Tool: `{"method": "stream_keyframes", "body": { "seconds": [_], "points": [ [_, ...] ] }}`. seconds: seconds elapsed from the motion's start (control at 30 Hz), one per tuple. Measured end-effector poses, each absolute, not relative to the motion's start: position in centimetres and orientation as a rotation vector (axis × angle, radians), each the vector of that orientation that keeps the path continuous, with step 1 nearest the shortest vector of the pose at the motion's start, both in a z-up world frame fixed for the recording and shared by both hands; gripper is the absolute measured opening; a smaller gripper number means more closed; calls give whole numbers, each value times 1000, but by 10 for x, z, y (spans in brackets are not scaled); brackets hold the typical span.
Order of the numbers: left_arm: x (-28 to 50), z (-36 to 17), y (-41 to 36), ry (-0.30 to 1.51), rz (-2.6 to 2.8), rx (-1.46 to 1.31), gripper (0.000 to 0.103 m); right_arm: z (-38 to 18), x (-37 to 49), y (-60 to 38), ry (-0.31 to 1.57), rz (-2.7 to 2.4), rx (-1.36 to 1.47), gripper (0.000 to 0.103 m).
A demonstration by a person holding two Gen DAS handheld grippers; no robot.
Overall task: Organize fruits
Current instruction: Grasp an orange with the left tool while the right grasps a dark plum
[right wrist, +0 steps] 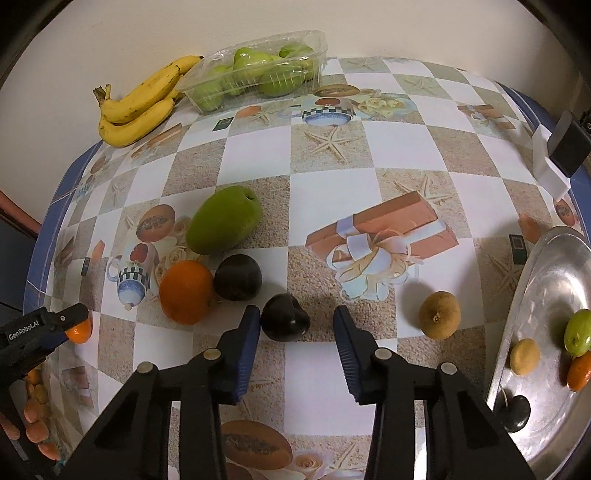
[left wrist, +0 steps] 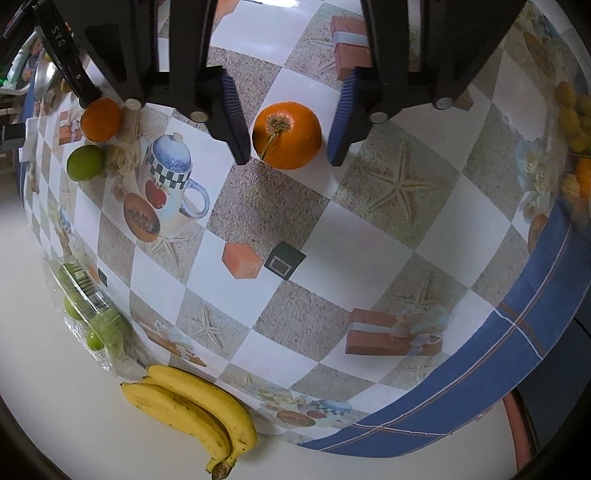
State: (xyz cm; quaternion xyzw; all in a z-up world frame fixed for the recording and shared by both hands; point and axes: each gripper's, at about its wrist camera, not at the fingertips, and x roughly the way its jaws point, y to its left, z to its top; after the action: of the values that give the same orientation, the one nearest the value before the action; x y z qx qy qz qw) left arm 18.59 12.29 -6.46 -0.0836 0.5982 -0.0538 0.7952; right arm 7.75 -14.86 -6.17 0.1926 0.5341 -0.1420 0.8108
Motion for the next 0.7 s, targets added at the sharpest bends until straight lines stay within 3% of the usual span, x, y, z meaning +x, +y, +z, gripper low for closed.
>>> {"method": "stream_keyframes", "body": {
  "seconds": [0.23, 0.7],
  "points": [
    [185, -65, 123, 1285, -117, -186, 40, -61, 79, -147, 1134, -282, 421, 28],
    [179, -45, 120, 1244, -127, -182, 39, -44, 71, -153, 1104, -284, 429, 27]
  ]
}}
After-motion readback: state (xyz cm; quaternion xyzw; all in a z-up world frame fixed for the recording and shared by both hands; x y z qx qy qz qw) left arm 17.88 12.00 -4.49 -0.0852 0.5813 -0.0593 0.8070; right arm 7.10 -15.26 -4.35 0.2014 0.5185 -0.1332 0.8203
